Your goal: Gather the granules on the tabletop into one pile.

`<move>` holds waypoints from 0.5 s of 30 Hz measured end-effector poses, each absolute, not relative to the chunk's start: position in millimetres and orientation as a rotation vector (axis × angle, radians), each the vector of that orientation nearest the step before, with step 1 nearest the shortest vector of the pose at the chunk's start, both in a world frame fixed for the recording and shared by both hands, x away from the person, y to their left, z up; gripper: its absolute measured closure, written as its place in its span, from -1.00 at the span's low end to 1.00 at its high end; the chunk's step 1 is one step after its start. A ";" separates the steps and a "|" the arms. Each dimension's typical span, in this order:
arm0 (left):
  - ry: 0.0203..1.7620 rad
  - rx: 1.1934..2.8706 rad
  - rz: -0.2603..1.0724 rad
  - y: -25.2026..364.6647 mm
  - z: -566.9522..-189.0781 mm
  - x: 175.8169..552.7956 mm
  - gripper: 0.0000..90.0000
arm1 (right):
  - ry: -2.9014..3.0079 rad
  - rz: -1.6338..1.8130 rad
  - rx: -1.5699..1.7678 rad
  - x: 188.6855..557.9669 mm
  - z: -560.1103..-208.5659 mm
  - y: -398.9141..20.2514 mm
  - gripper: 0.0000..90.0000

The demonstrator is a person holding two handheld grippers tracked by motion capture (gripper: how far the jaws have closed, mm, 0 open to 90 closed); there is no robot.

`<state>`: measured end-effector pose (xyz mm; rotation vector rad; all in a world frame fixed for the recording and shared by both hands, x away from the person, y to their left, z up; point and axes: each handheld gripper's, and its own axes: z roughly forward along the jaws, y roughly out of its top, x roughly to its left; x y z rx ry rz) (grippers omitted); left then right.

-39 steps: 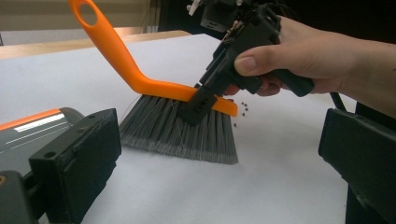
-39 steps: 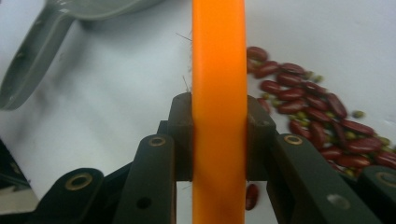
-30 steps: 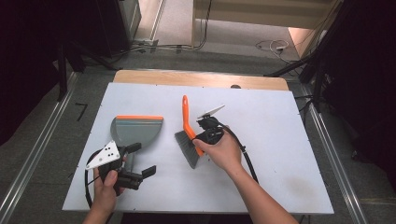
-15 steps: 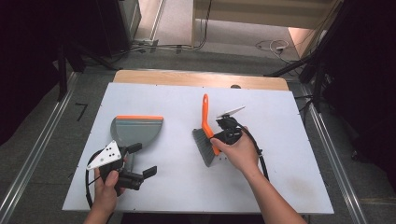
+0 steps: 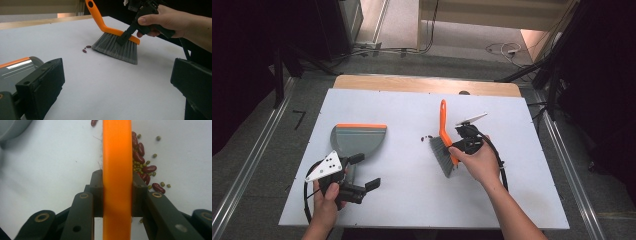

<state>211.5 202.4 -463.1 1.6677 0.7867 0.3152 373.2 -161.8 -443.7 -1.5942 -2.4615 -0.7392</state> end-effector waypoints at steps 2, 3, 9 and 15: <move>0.788 1.665 0.313 201.7 -463.5 212.0 -1.00 | -2.472 -0.754 -1.580 372.8 -438.0 -157.9 0.52; 0.788 1.664 0.312 201.1 -463.6 212.3 -1.00 | -2.464 -0.766 -1.574 373.4 -435.0 -154.6 0.52; 0.781 1.675 0.311 199.6 -463.5 212.1 -1.00 | -2.447 -0.806 -1.545 383.9 -430.0 -118.2 0.52; 0.779 1.674 0.310 201.4 -463.9 211.3 -1.00 | -2.414 -0.778 -1.613 398.9 -449.7 -100.2 0.52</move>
